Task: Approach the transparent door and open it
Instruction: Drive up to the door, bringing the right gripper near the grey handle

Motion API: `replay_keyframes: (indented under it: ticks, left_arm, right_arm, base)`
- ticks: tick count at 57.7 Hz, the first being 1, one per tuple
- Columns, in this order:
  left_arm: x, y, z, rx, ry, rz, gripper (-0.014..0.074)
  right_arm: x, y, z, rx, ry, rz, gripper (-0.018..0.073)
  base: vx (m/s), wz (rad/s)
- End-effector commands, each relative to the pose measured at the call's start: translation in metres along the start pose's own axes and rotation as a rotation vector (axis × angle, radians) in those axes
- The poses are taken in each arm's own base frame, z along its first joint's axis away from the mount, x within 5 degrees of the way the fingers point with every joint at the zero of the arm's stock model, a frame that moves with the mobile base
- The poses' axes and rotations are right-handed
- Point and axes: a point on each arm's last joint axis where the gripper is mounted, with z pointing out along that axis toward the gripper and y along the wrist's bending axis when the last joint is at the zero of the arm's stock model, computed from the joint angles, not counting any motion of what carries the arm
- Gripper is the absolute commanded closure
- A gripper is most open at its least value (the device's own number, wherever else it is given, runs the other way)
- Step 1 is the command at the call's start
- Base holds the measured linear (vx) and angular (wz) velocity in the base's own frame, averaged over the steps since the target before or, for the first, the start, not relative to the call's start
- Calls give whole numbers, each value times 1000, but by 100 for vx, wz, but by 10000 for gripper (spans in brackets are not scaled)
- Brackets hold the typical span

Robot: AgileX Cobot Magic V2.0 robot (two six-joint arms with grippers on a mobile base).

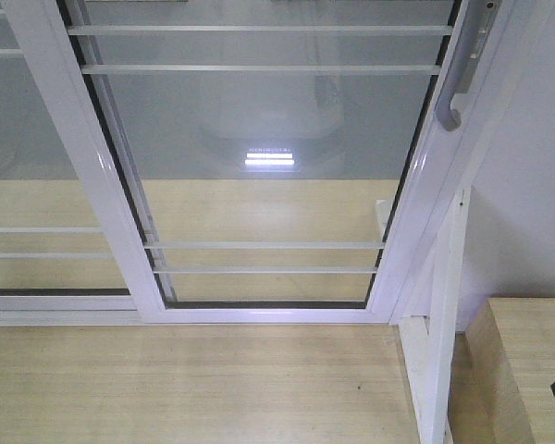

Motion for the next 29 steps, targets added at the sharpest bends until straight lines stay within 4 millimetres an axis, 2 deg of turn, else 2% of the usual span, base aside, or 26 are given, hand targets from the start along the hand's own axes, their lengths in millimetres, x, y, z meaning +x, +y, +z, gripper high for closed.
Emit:
replay_keyframes:
  ticks: [1,29]
  left_arm:
    - [-3,-1,-1,8,-83,-9,603]
    - [-3,-1,-1,8,-83,-9,603]
  right_arm:
    - [-7,0,-1,0,-96,-12,565]
    - [-7,0,-1,0,-96,-12,565]
  base:
    - [5,0]
    - [4,-1]
